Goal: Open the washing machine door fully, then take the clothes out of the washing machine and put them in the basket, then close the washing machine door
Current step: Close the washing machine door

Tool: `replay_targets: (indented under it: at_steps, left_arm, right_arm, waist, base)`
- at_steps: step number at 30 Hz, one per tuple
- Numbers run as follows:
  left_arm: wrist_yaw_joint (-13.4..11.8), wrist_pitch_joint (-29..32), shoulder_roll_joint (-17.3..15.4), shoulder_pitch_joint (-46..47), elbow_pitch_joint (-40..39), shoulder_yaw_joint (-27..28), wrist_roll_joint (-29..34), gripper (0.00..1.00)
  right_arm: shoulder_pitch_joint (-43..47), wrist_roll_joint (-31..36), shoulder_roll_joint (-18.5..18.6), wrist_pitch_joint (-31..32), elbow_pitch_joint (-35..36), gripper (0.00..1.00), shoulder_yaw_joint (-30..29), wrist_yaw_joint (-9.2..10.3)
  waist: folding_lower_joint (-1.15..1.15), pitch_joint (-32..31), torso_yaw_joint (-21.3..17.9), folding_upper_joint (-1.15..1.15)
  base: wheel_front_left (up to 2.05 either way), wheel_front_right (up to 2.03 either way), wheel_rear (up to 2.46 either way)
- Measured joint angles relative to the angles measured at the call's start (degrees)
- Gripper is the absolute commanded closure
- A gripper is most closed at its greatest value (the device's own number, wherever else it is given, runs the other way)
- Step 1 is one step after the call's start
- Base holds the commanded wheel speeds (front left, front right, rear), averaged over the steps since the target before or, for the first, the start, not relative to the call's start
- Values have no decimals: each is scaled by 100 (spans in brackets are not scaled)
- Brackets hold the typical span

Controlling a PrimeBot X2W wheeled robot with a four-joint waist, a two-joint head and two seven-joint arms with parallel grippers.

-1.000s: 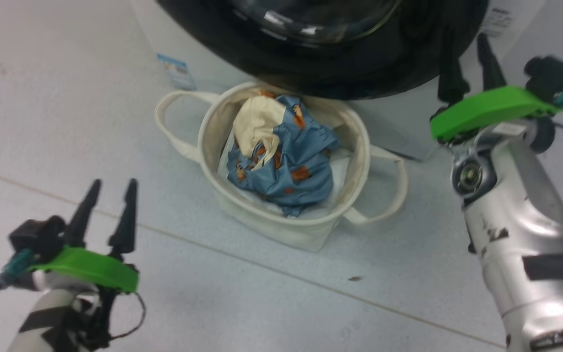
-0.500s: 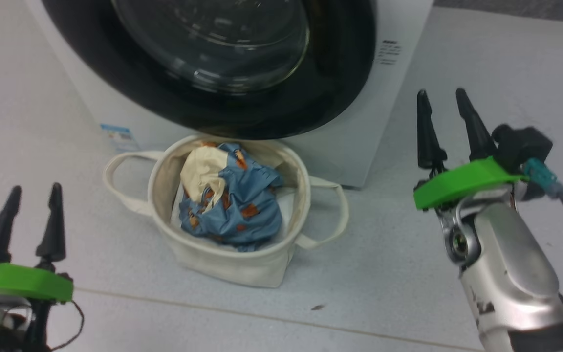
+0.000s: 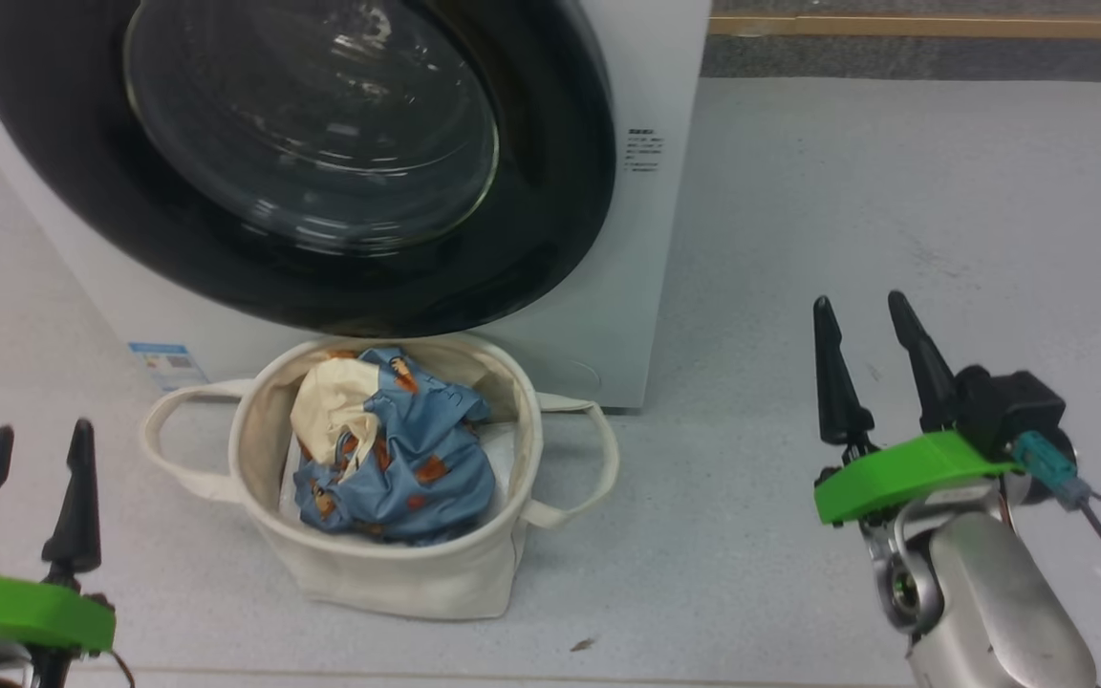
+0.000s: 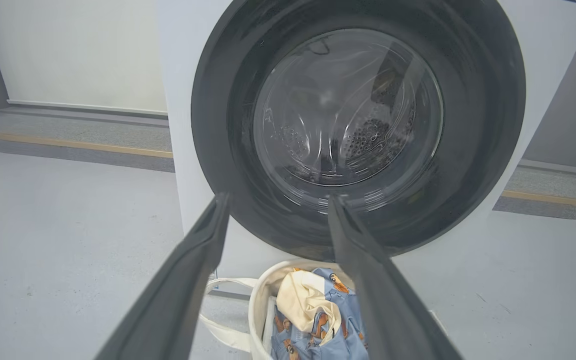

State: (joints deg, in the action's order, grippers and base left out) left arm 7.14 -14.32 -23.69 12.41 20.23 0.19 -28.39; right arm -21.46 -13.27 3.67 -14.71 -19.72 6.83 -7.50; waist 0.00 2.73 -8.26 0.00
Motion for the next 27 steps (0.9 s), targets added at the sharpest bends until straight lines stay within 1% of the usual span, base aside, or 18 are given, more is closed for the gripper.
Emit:
replay_targets:
  at_steps: [5,11,14,21,27]
  left_arm:
    - [0,0,-60,-75,243,-86,4,0]
    - [2,0,-62,-74,356,-215,-113,0]
    - [2,1,-75,-75,357,-375,-130,0]
    - [3,0,-63,-82,298,-381,-155,0]
    - [3,0,-53,-129,92,-430,-204,0]
  right_arm:
    - [196,8,-16,0,41,0,-67,0]
    - [322,136,-19,0,40,0,-216,0]
    - [452,209,-21,0,10,0,-222,0]
    - [472,241,-25,0,-24,0,-290,0]
    - [472,269,-31,0,-88,0,-330,0]
  waist:
    - [0,-94,-155,0]
    - [0,-181,-174,0]
    - [0,-191,-196,0]
    - [0,-183,-202,0]
    - [0,-176,-179,0]
  base:
    - [0,0,0]
    - [0,0,0]
    - [0,0,0]
    - [0,0,0]
    - [0,0,0]
